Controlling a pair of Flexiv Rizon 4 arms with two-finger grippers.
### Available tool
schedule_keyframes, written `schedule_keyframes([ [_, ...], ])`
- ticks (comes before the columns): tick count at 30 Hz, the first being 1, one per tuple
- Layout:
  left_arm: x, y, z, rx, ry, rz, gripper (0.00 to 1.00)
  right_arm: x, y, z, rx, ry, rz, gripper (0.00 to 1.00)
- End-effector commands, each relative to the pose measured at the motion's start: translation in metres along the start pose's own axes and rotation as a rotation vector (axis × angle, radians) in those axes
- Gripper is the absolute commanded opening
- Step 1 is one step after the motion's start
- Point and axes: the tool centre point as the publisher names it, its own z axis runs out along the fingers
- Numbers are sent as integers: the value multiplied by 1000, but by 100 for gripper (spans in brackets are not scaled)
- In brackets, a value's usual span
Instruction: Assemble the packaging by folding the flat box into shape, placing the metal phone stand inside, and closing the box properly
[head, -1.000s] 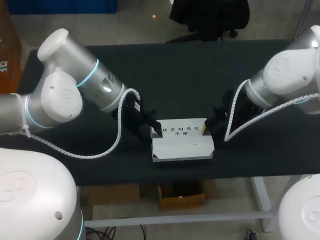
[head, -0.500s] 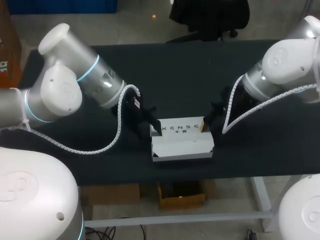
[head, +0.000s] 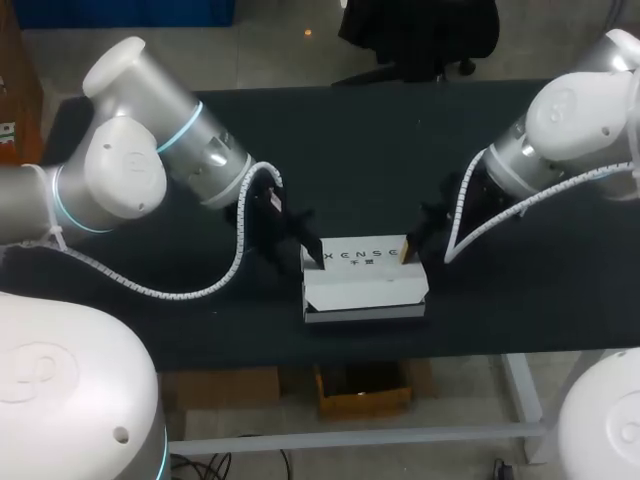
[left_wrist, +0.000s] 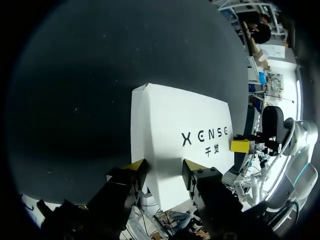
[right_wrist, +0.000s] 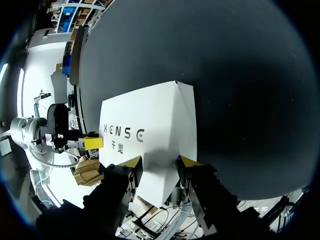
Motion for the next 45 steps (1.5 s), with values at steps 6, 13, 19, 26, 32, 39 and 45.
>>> schedule_keyframes([
  [6, 9, -3, 2, -44, -6, -17, 47, 1, 2, 1, 28, 21, 8, 43],
  [13, 10, -5, 0, -65, -4, -28, 47, 1, 2, 0, 40, 25, 14, 44],
  [19, 10, -6, -3, -82, 4, -36, 47, 3, 0, -3, 46, 26, 24, 44],
  [26, 11, -5, -5, -101, 7, -45, 48, 5, 0, -4, 56, 24, 32, 43],
  [32, 12, -4, -8, -120, 13, -45, 48, 6, 2, -4, 70, 29, 36, 43],
  [39, 13, -3, -10, -128, 21, -51, 47, 6, 6, -4, 86, 38, 42, 43],
  [45, 14, -5, -12, -143, 26, -58, 47, 7, 8, -6, 95, 40, 47, 43],
])
